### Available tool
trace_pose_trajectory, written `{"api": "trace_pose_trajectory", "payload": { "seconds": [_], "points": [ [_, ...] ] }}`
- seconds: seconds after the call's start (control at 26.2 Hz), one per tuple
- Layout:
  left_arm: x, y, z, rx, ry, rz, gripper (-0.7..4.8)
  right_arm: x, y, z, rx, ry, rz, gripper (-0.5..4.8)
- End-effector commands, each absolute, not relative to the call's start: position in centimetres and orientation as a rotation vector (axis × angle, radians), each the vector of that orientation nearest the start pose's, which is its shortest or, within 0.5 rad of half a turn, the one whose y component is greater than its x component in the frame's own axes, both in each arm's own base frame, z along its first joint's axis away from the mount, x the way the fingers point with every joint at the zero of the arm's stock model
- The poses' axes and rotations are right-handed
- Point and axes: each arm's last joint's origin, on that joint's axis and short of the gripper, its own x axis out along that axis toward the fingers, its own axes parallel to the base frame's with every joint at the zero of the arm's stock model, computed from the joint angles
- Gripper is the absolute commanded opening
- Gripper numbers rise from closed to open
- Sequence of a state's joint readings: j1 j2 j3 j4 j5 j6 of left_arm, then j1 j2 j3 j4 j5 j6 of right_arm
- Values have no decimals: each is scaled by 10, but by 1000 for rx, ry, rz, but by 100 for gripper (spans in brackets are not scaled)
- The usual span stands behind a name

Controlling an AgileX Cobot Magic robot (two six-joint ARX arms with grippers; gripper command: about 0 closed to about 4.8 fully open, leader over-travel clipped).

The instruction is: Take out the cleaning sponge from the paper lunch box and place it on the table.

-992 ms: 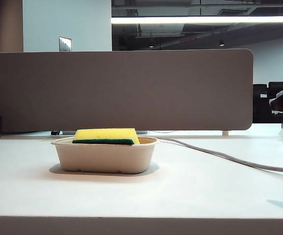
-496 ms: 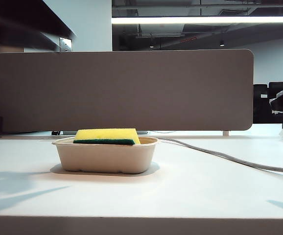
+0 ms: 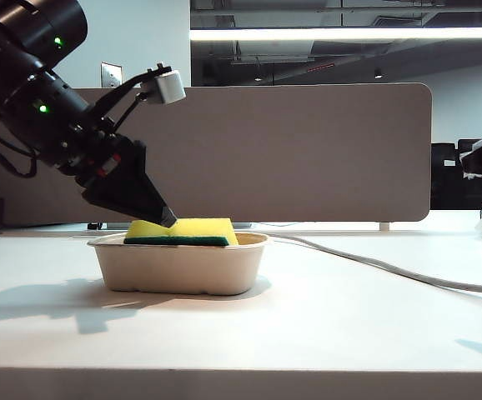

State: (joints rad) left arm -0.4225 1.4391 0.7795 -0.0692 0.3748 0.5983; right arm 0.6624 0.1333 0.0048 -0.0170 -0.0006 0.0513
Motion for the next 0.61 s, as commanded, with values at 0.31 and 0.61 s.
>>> {"api": "trace_pose_trajectory", "payload": {
  "seconds": [0.31,0.61],
  "points": [
    [265,-130,200,553,450,-925,318,83,65,154,6,143,658,-5],
    [267,-131,190,450,552,-911,231,83,65,154,6,144,658,-5]
  ]
}}
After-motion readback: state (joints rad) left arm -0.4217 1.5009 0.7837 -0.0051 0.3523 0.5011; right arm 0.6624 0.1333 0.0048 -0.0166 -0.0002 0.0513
